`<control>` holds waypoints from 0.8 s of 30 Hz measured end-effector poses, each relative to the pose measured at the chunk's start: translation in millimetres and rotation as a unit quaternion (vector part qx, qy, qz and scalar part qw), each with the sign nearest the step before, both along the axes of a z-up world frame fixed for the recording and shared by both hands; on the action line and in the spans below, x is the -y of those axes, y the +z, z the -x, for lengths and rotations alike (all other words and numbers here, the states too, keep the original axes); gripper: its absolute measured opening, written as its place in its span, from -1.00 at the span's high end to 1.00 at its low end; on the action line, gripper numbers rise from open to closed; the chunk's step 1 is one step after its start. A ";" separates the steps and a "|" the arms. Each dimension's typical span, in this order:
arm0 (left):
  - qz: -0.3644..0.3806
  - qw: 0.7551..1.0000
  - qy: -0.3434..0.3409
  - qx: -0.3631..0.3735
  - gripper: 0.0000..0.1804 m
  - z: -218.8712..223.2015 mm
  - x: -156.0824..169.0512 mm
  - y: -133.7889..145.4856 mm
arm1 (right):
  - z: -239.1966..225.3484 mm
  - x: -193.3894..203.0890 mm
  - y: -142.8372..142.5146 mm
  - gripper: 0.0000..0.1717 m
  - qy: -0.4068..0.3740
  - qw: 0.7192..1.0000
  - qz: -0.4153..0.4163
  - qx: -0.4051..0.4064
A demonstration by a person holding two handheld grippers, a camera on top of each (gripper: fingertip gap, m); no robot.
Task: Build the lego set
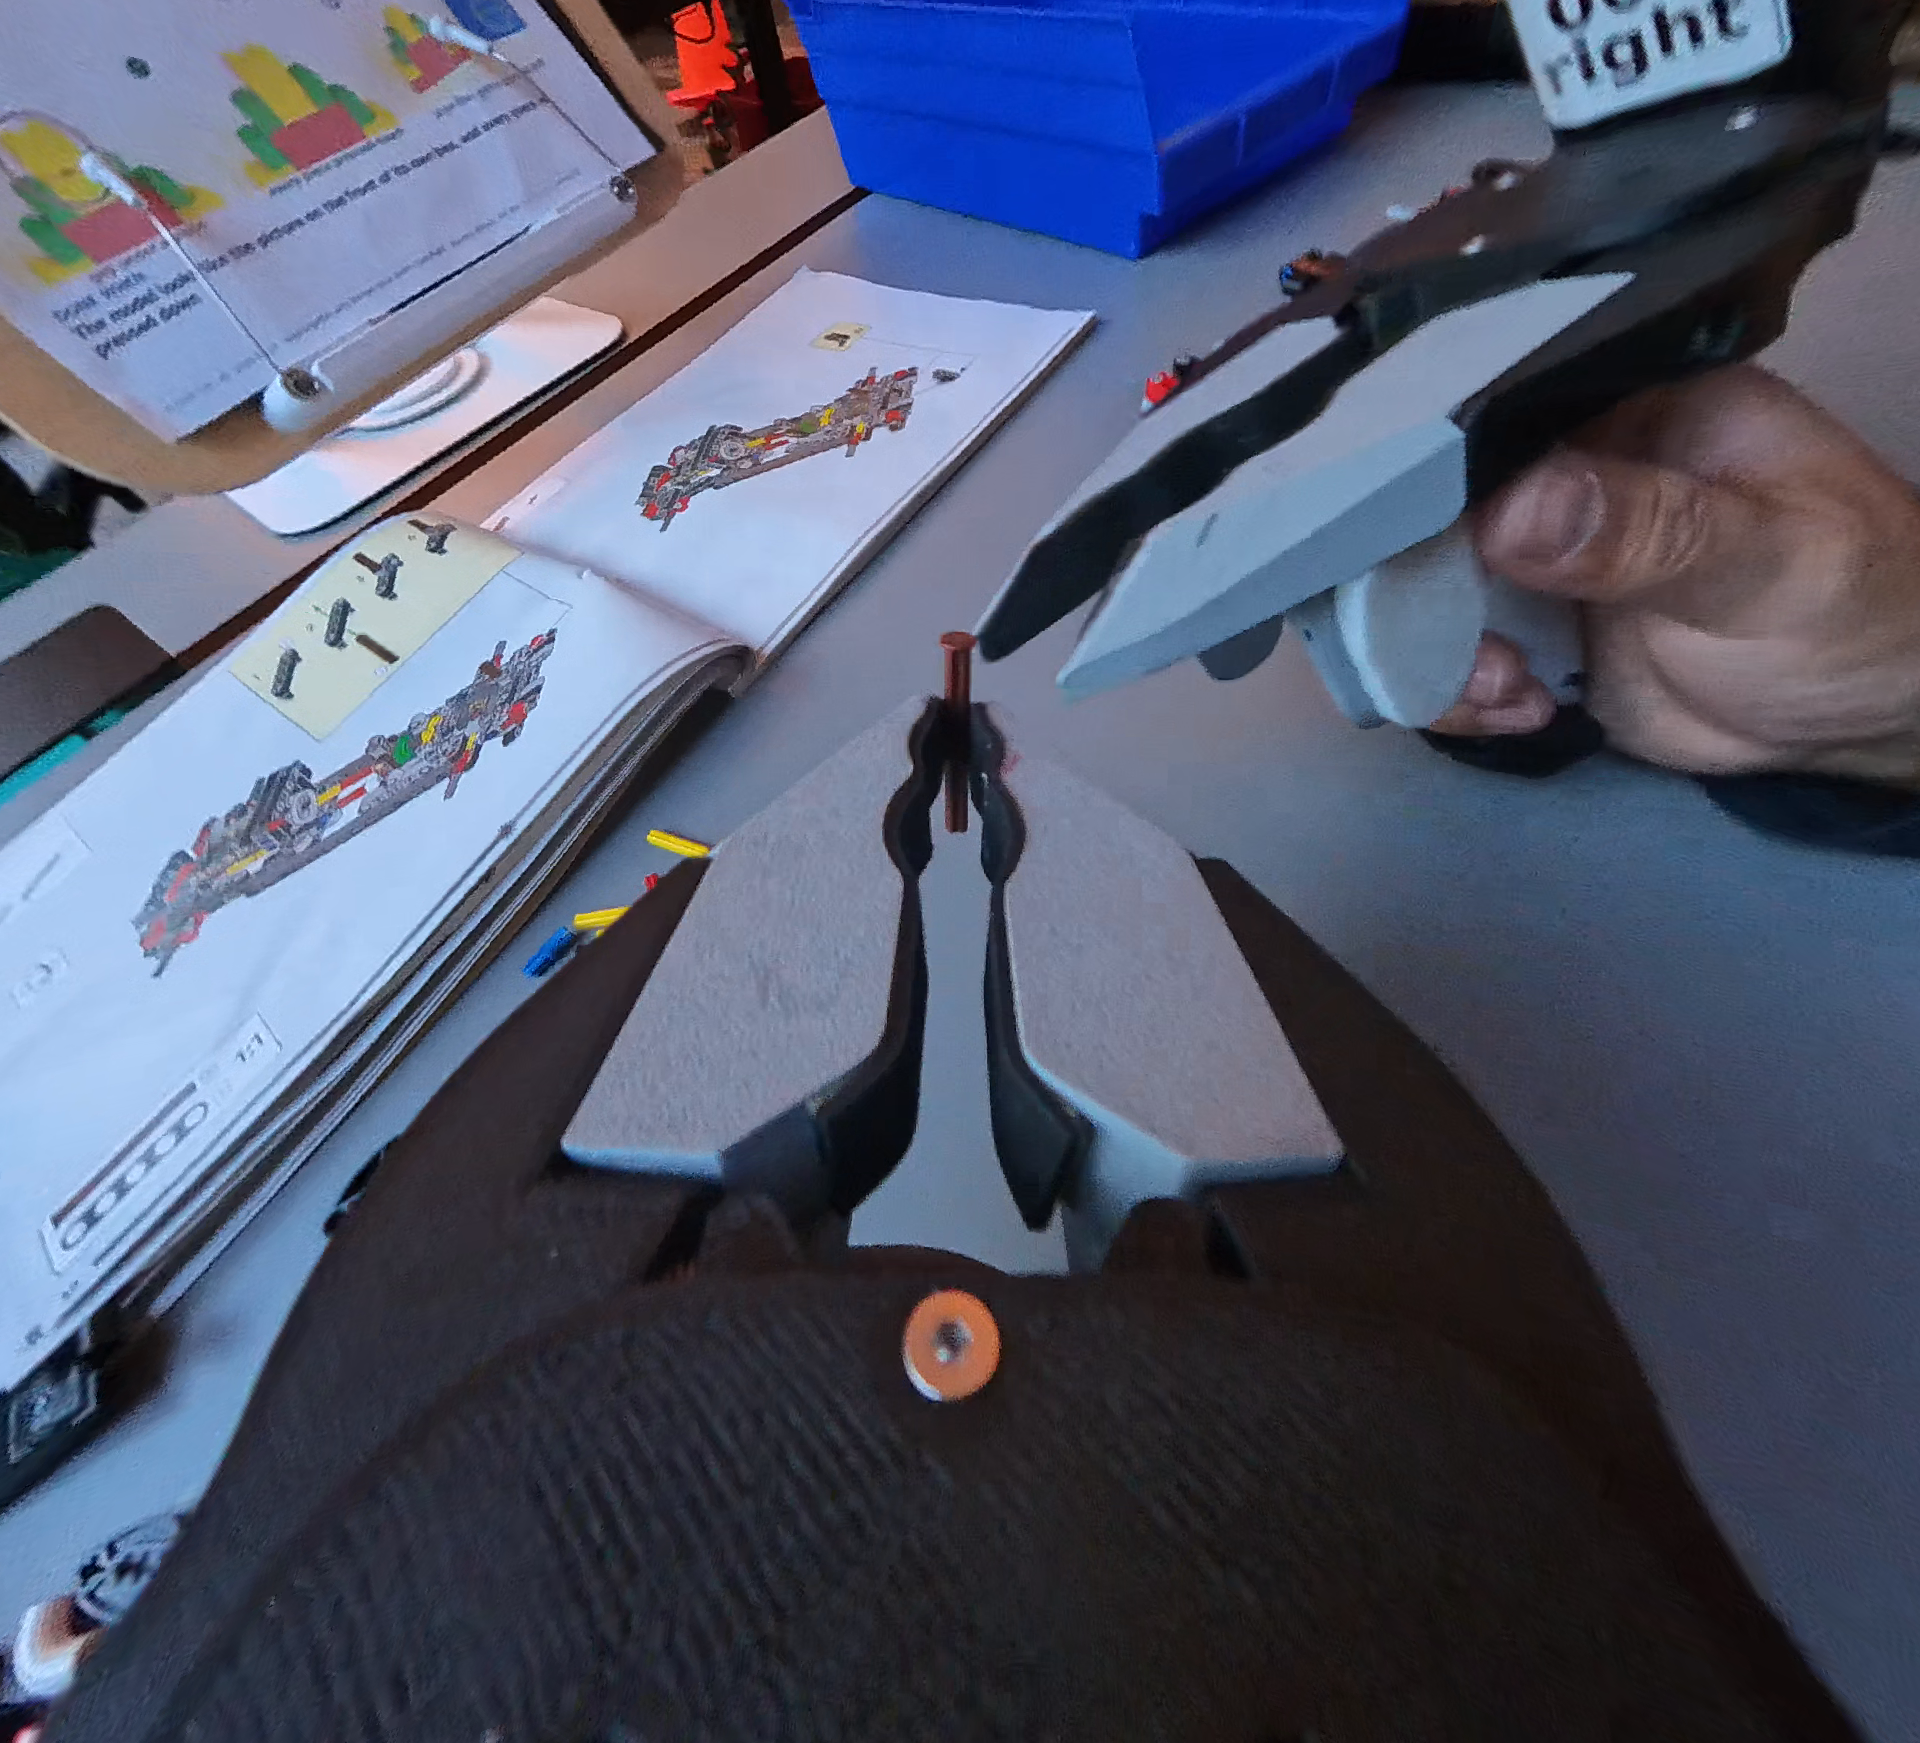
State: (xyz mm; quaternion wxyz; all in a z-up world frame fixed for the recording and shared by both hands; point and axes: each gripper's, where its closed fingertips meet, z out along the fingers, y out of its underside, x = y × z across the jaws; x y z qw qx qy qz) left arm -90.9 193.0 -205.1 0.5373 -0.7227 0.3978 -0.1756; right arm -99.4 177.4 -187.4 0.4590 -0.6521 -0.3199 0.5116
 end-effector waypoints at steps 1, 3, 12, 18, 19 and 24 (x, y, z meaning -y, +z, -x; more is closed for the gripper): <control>-0.008 1.000 -0.002 -0.014 0.99 -2.6 1.4 -3.5 | 2.7 2.2 -0.2 0.77 0.004 1.000 -0.002 0.002; -0.019 0.999 -0.002 -0.040 0.99 -5.9 3.2 -10.1 | 3.8 1.3 -3.4 0.83 -0.002 1.000 -0.004 0.014; -0.047 0.998 -0.010 -0.041 0.98 -10.2 7.0 -8.1 | -7.8 -4.4 -0.4 0.99 -0.018 1.000 0.005 0.000; -0.062 0.997 -0.012 -0.048 0.98 -9.0 6.4 -8.8 | -9.0 -5.6 0.1 0.99 -0.014 1.000 0.015 -0.010; -0.064 0.997 -0.013 -0.052 0.98 -8.3 6.1 -8.9 | -8.7 -5.7 -0.8 0.98 -0.016 1.000 0.014 -0.008; -0.071 0.995 -0.003 -0.077 0.98 -1.9 1.1 -13.2 | -7.9 -9.5 -14.4 0.95 -0.013 0.999 0.044 0.012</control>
